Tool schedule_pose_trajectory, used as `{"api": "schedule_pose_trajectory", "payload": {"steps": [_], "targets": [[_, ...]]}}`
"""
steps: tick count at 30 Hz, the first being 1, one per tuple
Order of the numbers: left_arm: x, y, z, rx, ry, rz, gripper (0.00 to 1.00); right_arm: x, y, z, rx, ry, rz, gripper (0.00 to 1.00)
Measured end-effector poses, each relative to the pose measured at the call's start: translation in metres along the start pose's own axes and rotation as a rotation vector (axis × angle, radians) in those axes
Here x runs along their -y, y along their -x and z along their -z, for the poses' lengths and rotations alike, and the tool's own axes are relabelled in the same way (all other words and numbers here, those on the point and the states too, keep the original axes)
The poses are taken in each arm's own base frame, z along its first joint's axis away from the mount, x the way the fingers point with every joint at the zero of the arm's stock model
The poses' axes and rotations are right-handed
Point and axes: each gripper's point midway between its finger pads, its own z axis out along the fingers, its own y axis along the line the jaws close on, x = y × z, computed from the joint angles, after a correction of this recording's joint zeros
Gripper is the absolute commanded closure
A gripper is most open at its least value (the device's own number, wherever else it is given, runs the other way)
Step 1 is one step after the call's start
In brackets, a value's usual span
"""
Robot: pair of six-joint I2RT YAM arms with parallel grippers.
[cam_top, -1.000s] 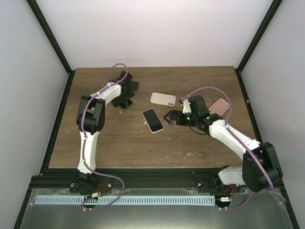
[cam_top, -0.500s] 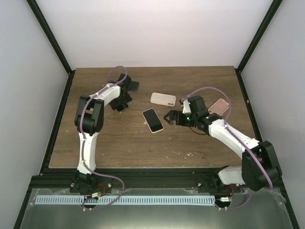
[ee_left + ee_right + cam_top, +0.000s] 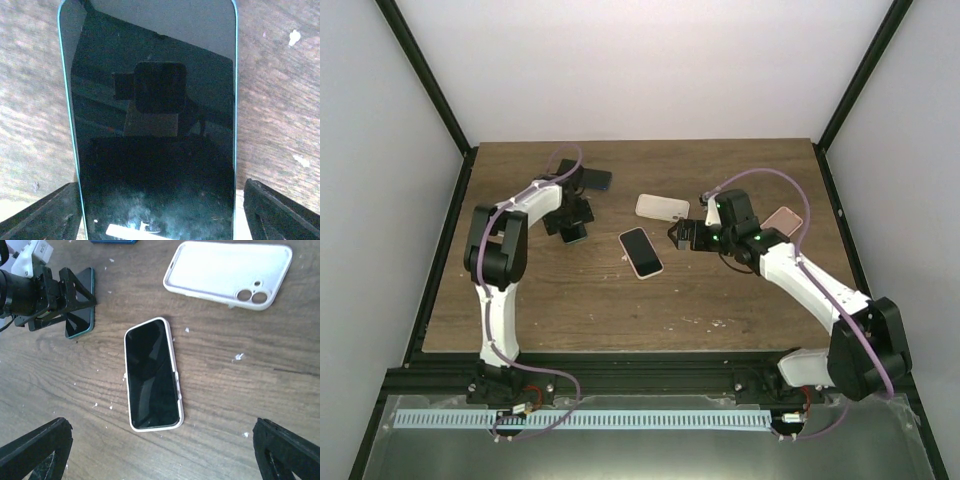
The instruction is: Put the phone into the phone case
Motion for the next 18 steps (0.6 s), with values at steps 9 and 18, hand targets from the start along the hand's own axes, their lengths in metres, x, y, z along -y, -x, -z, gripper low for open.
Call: {"api": "schedule_pose_trajectory", "payload": {"steps": [9, 18], "targets": [[0.006, 0.029, -0.009, 0.042, 0.001, -0.058, 0.12, -0.003, 0.012, -0.003, 0.04, 0.008, 0.033, 0.0], [0.009, 0.035, -0.012, 0.045, 0.005, -0.076, 0.26, 0.049, 0.026, -0.063, 0.023, -0.177, 0.18, 0.13]]}}
